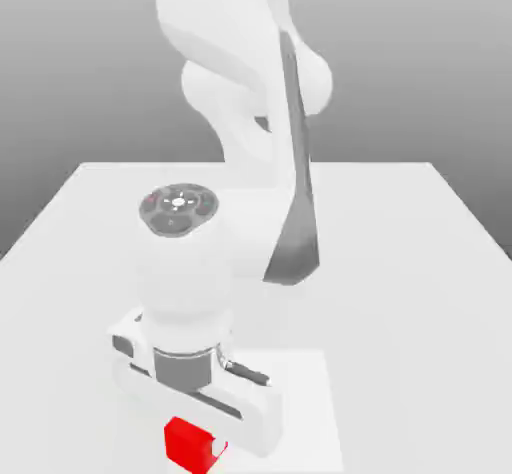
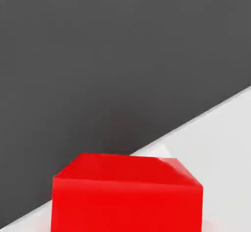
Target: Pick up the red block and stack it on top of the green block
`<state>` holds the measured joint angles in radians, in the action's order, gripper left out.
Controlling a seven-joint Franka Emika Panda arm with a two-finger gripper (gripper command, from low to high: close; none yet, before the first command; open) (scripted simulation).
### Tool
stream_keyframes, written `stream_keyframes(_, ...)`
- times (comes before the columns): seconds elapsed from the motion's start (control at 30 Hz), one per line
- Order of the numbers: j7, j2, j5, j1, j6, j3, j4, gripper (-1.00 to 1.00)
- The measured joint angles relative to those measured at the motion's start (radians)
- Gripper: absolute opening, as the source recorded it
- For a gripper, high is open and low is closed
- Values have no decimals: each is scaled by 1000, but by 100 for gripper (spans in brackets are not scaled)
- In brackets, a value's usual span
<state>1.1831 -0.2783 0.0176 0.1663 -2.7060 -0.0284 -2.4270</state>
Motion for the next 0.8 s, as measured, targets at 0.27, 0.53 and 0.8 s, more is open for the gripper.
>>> stream_keyframes(0.27,270,161,-132,19,47,36,-100,-100)
stream_keyframes(0.53,687,287,-153,77,50,71,-213,-100)
stream_keyframes(0.8,1182,387,-63,174,42,80,-330,-100)
